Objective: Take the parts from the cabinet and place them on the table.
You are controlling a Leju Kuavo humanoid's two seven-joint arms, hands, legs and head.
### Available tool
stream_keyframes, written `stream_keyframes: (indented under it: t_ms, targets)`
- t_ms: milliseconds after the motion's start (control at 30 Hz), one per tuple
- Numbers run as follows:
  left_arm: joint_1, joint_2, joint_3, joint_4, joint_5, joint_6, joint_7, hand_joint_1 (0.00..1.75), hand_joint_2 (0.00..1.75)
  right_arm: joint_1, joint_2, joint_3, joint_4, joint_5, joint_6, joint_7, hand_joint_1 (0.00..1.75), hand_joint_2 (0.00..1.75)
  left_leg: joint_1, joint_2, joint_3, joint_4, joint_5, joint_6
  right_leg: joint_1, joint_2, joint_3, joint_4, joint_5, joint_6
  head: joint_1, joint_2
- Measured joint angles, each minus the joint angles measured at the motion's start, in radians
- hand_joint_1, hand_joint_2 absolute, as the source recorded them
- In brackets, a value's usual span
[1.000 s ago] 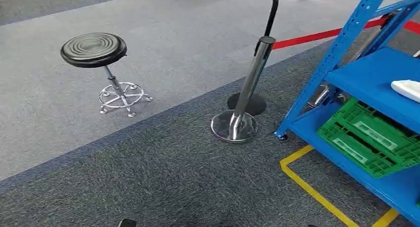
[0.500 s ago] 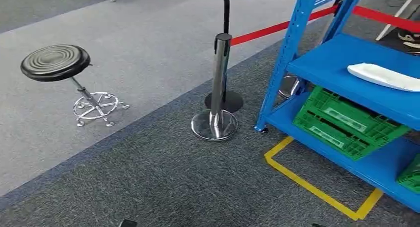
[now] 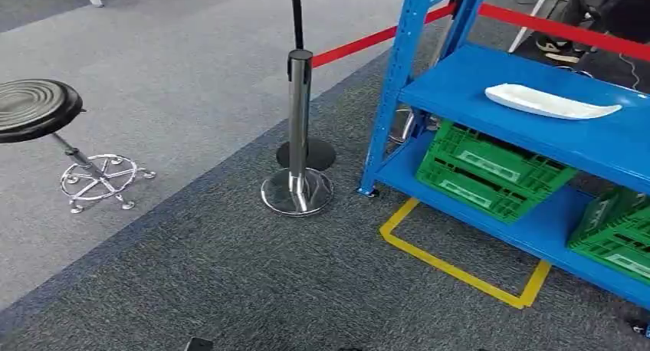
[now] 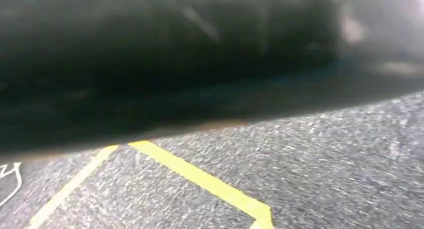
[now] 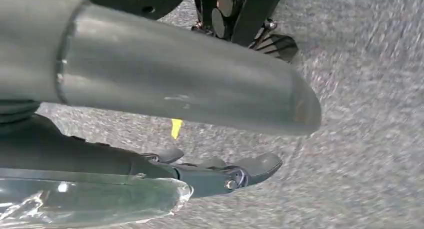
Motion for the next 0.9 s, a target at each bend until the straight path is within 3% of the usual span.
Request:
stream_keyframes:
  t_ms: [33, 67, 100, 133, 233, 267, 300, 333, 400, 433, 467, 500, 533, 567, 600, 667, 733, 767, 800, 833, 900]
  targets:
    - [-0.001, 0.0, 0.0, 0.0, 0.0, 0.0, 0.0, 0.0, 0.0, 0.0, 0.0, 0.0, 0.0, 0.0, 0.0, 0.0, 0.0, 0.0, 0.0, 0.01, 0.004, 0.0, -0.002, -0.003, 0.001, -0.016, 0.055, -0.098, 0.043, -0.004, 0.0, 0.0]
    - [-0.001, 0.0, 0.0, 0.0, 0.0, -0.001, 0.0, 0.0, 0.0, -0.001, 0.0, 0.0, 0.0, 0.0, 0.0, 0.0, 0.0, 0.0, -0.002, 0.02, 0.008, 0.001, -0.005, -0.007, 0.003, -0.052, 0.107, -0.188, 0.07, -0.008, 0.0, 0.0]
    - [-0.001, 0.0, 0.0, 0.0, 0.0, -0.002, 0.0, 0.0, 0.0, -0.006, 0.0, 0.0, 0.0, 0.0, 0.0, 0.0, 0.0, 0.0, -0.012, 0.028, 0.008, 0.004, -0.01, -0.015, 0.016, -0.083, 0.123, -0.224, 0.053, -0.012, 0.002, 0.0]
    - [-0.001, 0.0, 0.0, 0.0, 0.001, -0.005, 0.0, 0.0, 0.0, -0.01, 0.0, 0.0, 0.0, 0.001, 0.002, 0.0, 0.0, 0.0, -0.013, 0.033, 0.007, 0.005, -0.009, -0.019, 0.01, -0.067, 0.128, -0.222, 0.059, -0.024, 0.0, 0.0]
    - [-0.005, 0.0, 0.0, 0.0, 0.001, -0.01, -0.002, 0.0, 0.0, -0.002, 0.0, 0.0, 0.0, 0.003, 0.002, 0.0, 0.0, 0.0, -0.012, 0.06, 0.012, 0.006, -0.01, -0.03, 0.011, -0.041, 0.117, -0.223, 0.064, -0.036, -0.001, 0.0]
    - [-0.006, 0.0, 0.0, 0.0, 0.001, -0.011, -0.003, 0.0, 0.0, -0.001, 0.0, 0.0, 0.0, 0.003, 0.002, 0.0, 0.0, 0.0, -0.008, 0.025, 0.01, 0.014, -0.024, -0.041, 0.005, -0.033, 0.12, -0.226, 0.069, -0.044, -0.002, 0.0]
    - [-0.006, 0.0, 0.0, 0.0, 0.001, -0.013, -0.005, 0.0, 0.0, -0.002, 0.0, 0.0, 0.0, 0.003, 0.002, 0.001, 0.0, 0.0, -0.004, -0.019, -0.004, 0.047, -0.054, -0.046, 0.003, -0.025, 0.119, -0.226, 0.071, -0.048, -0.006, 0.0]
    - [-0.004, 0.0, 0.0, 0.0, 0.001, -0.016, -0.005, 0.0, 0.0, -0.004, 0.0, 0.0, 0.0, 0.004, 0.003, 0.0, 0.0, 0.0, -0.002, -0.037, -0.034, 0.115, -0.096, -0.049, 0.003, -0.013, 0.116, -0.226, 0.073, -0.051, -0.008, 0.0]
    - [0.001, 0.003, 0.0, 0.0, 0.001, -0.019, -0.005, 0.0, 0.0, -0.007, 0.0, 0.0, 0.0, 0.006, 0.006, 0.0, 0.0, 0.0, 0.0, -0.047, -0.107, 0.274, -0.161, -0.051, 0.003, 0.013, 0.113, -0.226, 0.075, -0.054, -0.009, 0.0]
    - [0.002, 0.003, 0.0, 0.0, 0.001, -0.019, -0.005, 0.0, 0.0, -0.007, 0.0, 0.0, 0.0, 0.006, 0.006, 0.0, 0.0, 0.0, 0.0, -0.048, -0.124, 0.307, -0.161, -0.051, 0.003, 0.025, 0.114, -0.226, 0.075, -0.054, -0.009, 0.0]
    - [0.003, 0.003, 0.0, 0.0, 0.001, -0.022, -0.005, 0.0, 0.0, -0.005, 0.0, 0.0, 0.0, 0.006, 0.006, 0.0, 0.0, 0.0, 0.0, -0.048, -0.122, 0.296, -0.137, -0.049, 0.003, 0.037, 0.115, -0.226, 0.076, -0.054, -0.008, 0.0]
    - [0.002, 0.003, 0.0, 0.0, 0.001, -0.023, -0.006, 0.0, 0.0, -0.004, 0.0, 0.0, 0.0, 0.007, 0.007, 0.0, 0.0, 0.0, 0.0, -0.049, -0.103, 0.252, -0.096, -0.047, 0.003, 0.05, 0.116, -0.225, 0.076, -0.053, -0.009, 0.0]
    - [0.002, 0.003, 0.0, 0.0, 0.001, -0.023, -0.007, 0.0, 0.0, -0.005, 0.0, 0.0, 0.0, 0.007, 0.008, 0.0, 0.0, 0.0, 0.0, -0.058, -0.065, 0.166, -0.042, -0.042, 0.003, 0.066, 0.118, -0.225, 0.077, -0.052, -0.008, 0.0]
    - [0.002, 0.004, 0.0, 0.0, 0.001, -0.023, -0.008, 0.0, 0.0, -0.005, 0.0, 0.0, 0.0, 0.008, 0.008, 0.0, 0.0, 0.0, 0.0, -0.084, -0.026, 0.08, 0.003, -0.037, 0.003, 0.079, 0.119, -0.225, 0.077, -0.051, -0.009, 0.0]
    - [0.002, 0.005, 0.0, 0.0, 0.001, -0.023, -0.008, 0.0, 0.0, -0.007, 0.001, 0.0, 0.0, 0.008, 0.009, 0.0, 0.0, 0.0, 0.002, -0.135, -0.008, 0.037, 0.006, -0.029, 0.003, 0.087, 0.115, -0.223, 0.078, -0.046, -0.008, 0.0]
    - [-0.001, 0.005, 0.0, 0.0, 0.001, -0.024, -0.01, 0.0, 0.0, -0.011, 0.0, 0.0, 0.0, 0.009, 0.009, 0.0, 0.0, 0.0, 0.002, -0.127, -0.004, 0.013, -0.004, -0.029, 0.001, 0.107, 0.098, -0.218, 0.084, -0.033, -0.01, 0.0]
    - [-0.002, 0.005, 0.001, 0.0, 0.002, -0.024, -0.011, 0.0, 0.0, -0.004, 0.0, 0.0, 0.0, 0.009, 0.009, 0.0, 0.0, 0.0, 0.0, -0.113, -0.003, 0.007, 0.001, -0.02, -0.003, 0.126, 0.092, -0.226, 0.09, -0.016, -0.01, 0.0]
    - [-0.003, 0.004, 0.001, 0.0, 0.002, -0.024, -0.011, 0.0, 0.0, -0.001, -0.001, 0.0, 0.0, 0.009, 0.009, 0.0, 0.0, 0.0, 0.009, -0.096, 0.0, -0.005, 0.008, -0.011, -0.003, 0.112, 0.084, -0.214, 0.084, -0.015, -0.008, 0.0]
    - [-0.004, 0.005, 0.001, 0.0, 0.002, -0.025, -0.013, 0.0, 0.0, -0.001, -0.001, 0.0, 0.0, 0.01, 0.009, -0.001, 0.0, 0.0, 0.007, -0.087, 0.0, -0.006, 0.008, -0.008, 0.003, 0.062, 0.07, -0.187, 0.062, -0.012, -0.005, 0.0]
    - [-0.003, 0.004, 0.001, 0.0, 0.001, -0.026, -0.014, 0.0, 0.0, -0.004, -0.001, 0.0, 0.0, 0.01, 0.009, 0.0, 0.0, 0.0, 0.007, -0.073, 0.0, -0.006, 0.008, -0.004, 0.002, 0.034, 0.038, -0.122, 0.024, -0.009, 0.006, 0.0]
    - [0.003, 0.004, 0.001, 0.0, 0.001, -0.027, -0.015, 0.0, 0.0, -0.011, -0.001, 0.0, 0.0, 0.01, 0.009, 0.0, 0.0, 0.0, 0.003, -0.042, 0.0, -0.006, 0.008, -0.003, 0.0, 0.015, -0.03, 0.021, -0.042, -0.004, 0.005, 0.0]
